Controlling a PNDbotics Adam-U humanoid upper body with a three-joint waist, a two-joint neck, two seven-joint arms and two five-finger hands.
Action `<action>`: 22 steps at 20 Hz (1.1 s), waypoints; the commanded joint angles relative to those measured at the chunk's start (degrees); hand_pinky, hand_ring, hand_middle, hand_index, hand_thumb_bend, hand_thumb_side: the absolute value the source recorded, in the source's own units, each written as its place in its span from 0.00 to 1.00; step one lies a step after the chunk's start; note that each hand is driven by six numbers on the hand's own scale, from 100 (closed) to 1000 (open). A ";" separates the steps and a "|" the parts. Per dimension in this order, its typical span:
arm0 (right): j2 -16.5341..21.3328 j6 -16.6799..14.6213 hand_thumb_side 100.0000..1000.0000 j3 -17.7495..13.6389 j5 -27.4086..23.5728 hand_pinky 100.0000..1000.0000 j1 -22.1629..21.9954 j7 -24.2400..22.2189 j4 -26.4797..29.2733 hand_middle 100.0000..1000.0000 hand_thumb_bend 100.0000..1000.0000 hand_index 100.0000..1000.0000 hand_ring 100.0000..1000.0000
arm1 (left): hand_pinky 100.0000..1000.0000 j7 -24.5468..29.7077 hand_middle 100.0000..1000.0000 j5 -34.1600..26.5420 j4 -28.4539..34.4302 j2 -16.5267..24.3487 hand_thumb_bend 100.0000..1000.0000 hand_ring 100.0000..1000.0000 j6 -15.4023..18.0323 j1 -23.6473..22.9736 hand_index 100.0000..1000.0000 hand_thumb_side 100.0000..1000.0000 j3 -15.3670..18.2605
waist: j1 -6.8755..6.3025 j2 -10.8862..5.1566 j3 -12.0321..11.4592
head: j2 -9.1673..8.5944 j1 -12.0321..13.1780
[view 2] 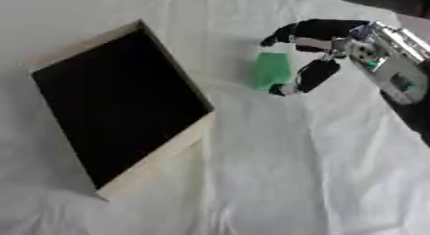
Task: Pick up objects on the table and place them in the box.
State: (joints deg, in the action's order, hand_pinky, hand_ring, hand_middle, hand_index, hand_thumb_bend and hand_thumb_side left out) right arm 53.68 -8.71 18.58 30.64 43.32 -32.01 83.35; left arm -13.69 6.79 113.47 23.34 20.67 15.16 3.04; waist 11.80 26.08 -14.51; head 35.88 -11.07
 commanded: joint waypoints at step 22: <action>0.57 5.95 0.00 -1.90 -6.72 0.68 1.64 8.99 1.79 0.37 0.00 0.60 0.64 | 0.56 0.72 0.67 0.27 1.12 1.03 0.00 0.68 -0.33 0.15 0.77 0.64 0.13 | -0.26 -1.55 0.32 | -0.11 -0.06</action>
State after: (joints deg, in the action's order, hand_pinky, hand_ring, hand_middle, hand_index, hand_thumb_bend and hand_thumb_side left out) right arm 52.21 -3.38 17.93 25.07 43.99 -23.20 83.48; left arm -13.06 6.80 113.47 23.33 20.32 15.13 3.03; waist 12.17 26.08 -14.37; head 35.74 -11.22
